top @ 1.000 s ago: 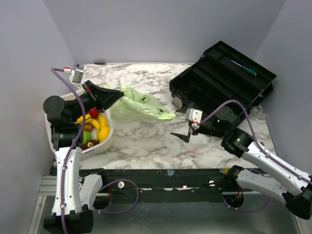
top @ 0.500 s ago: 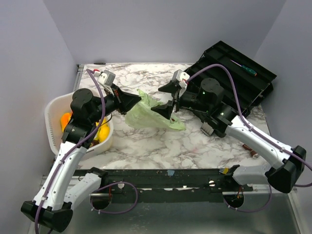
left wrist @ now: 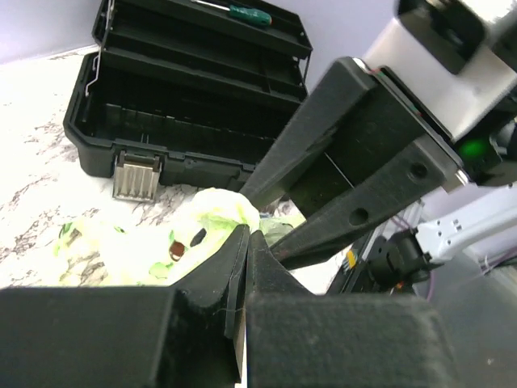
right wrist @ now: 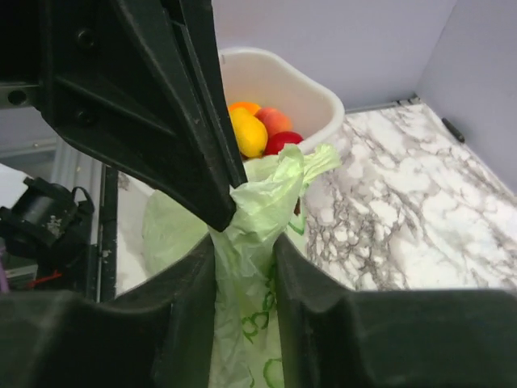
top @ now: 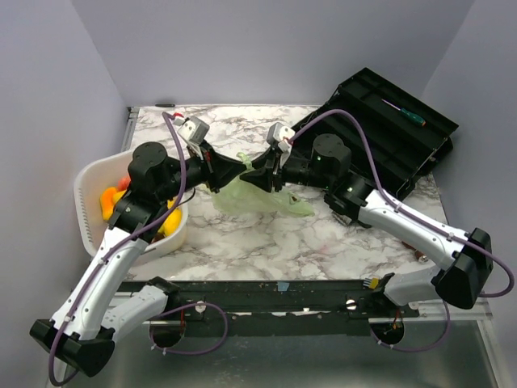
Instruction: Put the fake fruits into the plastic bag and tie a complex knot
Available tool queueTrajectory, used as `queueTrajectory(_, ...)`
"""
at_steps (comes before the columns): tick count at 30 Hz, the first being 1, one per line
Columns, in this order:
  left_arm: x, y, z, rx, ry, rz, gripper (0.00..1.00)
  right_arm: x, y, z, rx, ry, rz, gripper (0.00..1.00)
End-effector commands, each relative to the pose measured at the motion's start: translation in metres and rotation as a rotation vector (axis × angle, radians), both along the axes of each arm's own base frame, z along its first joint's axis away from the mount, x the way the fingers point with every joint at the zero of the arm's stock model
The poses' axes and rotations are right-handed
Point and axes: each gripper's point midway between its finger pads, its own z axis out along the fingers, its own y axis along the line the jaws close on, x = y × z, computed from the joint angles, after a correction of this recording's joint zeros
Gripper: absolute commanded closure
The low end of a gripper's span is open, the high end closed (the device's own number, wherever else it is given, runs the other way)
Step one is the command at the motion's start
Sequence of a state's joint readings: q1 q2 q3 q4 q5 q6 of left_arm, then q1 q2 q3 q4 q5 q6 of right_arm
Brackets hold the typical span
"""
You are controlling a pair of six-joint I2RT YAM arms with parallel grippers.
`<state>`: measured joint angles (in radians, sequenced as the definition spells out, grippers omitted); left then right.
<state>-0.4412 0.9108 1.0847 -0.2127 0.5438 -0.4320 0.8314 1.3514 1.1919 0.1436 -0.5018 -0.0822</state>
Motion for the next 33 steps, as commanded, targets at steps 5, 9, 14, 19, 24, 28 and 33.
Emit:
queueTrajectory(5, -0.028, 0.026, 0.046, 0.061, -0.141, -0.12, 0.62, 0.01, -0.016, -0.013, -0.063, -0.076, -0.092, 0.99)
queueTrajectory(9, -0.005, 0.076, 0.034, 0.048, -0.064, 0.069, 0.09, 0.001, -0.034, -0.006, -0.032, -0.154, -0.114, 0.99)
queueTrajectory(14, 0.024, 0.128, -0.022, 0.02, 0.174, 0.29, 0.02, -0.024, -0.051, 0.006, 0.068, -0.301, -0.075, 0.99)
queueTrajectory(19, 0.037, 0.138, -0.079, -0.035, 0.389, 0.323, 0.01, -0.039, -0.058, 0.004, 0.086, -0.36, -0.034, 0.99)
queueTrajectory(24, 0.039, 0.118, -0.089, -0.183, 0.454, 0.173, 0.01, -0.052, -0.059, 0.006, 0.096, -0.38, 0.025, 0.99)
queueTrajectory(28, 0.03, 0.095, -0.085, -0.278, 0.498, 0.045, 0.02, -0.053, -0.058, 0.008, 0.1, -0.378, 0.033, 0.99)
queueTrajectory(33, 0.029, 0.077, -0.104, -0.341, 0.604, -0.003, 0.02, -0.061, -0.055, 0.025, 0.151, -0.37, 0.073, 0.99)
